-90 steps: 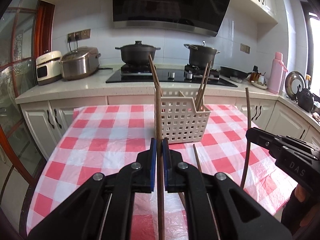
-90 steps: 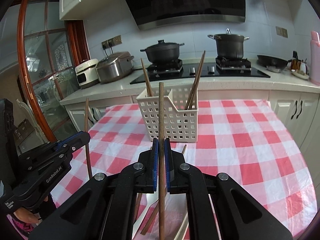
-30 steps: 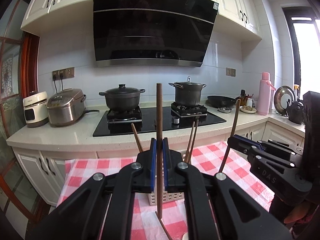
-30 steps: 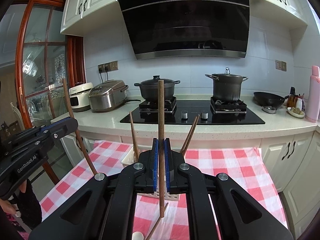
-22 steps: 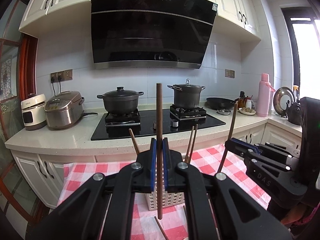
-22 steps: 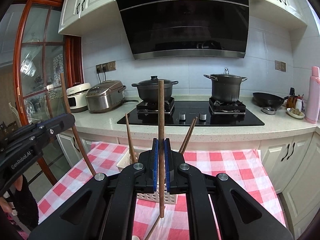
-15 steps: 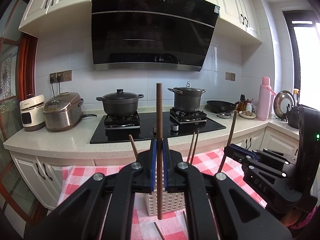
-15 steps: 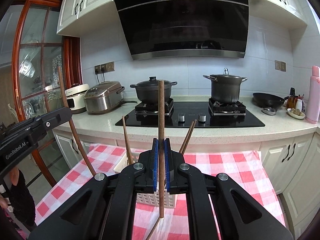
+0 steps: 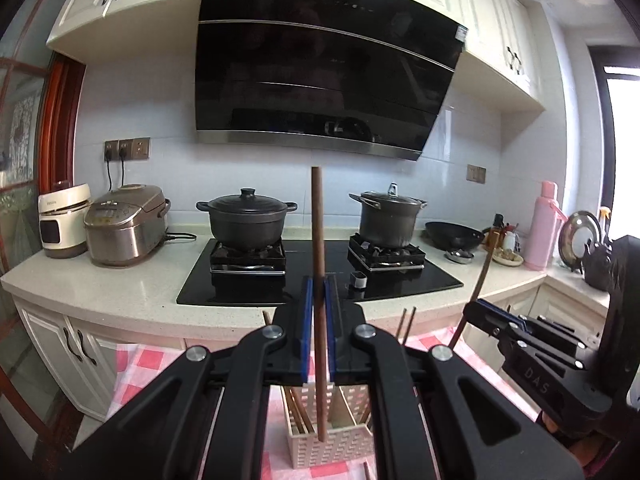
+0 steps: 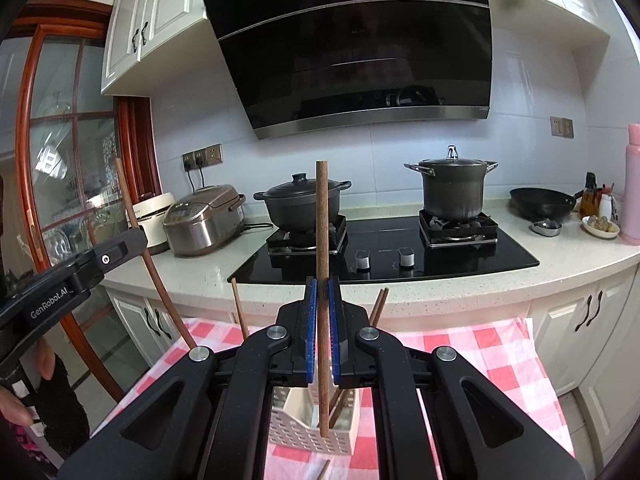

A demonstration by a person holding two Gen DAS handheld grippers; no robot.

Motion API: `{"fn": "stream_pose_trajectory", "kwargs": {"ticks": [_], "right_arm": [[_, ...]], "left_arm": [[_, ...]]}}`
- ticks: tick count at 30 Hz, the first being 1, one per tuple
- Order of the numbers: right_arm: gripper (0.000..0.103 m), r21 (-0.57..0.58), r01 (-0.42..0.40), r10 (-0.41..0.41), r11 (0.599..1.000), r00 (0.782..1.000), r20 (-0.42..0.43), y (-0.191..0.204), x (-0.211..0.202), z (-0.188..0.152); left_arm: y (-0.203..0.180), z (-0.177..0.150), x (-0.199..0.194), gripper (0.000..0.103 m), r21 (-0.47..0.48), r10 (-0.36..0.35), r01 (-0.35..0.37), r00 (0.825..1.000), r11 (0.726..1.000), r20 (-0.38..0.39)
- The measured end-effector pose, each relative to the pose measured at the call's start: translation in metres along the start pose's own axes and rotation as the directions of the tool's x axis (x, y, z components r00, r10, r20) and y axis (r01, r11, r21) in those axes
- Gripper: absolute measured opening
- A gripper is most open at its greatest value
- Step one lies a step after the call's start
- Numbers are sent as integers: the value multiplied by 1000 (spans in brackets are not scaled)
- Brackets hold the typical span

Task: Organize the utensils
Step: 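Carry the upright chopsticks over the caddy and lower them inside with both tools, then open both tools to release the chopsticks and withdraw from the caddy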

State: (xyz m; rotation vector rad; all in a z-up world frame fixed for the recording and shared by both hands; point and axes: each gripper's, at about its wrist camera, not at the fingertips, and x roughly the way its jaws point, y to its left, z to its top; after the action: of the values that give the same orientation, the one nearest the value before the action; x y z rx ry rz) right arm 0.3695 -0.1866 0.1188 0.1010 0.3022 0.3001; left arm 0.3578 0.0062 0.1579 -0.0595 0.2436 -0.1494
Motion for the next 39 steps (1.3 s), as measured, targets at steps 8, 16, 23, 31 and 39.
{"fn": "stream_pose_trajectory", "kwargs": {"ticks": [8, 16, 23, 31, 39], "right_arm": [[6, 14, 9, -9, 1000, 1000, -5, -3, 23, -2], [6, 22, 18, -17, 1000, 999, -30, -7, 39, -8], [6, 7, 17, -16, 1000, 996, -90, -2, 56, -21], [6, -5, 24, -24, 1000, 983, -181, 0, 82, -42], [7, 4, 30, -29, 1000, 975, -219, -5, 96, -58]], "left_arm": [[17, 4, 29, 6, -55, 32, -32, 999, 998, -5], [24, 7, 37, 6, -63, 22, -22, 1000, 998, -1], [25, -16, 66, 6, -76, 14, -19, 997, 997, -74], [31, -60, 105, 6, -91, -7, -13, 977, 996, -214], [36, -85, 116, 7, -51, 19, -33, 965, 998, -260]]}}
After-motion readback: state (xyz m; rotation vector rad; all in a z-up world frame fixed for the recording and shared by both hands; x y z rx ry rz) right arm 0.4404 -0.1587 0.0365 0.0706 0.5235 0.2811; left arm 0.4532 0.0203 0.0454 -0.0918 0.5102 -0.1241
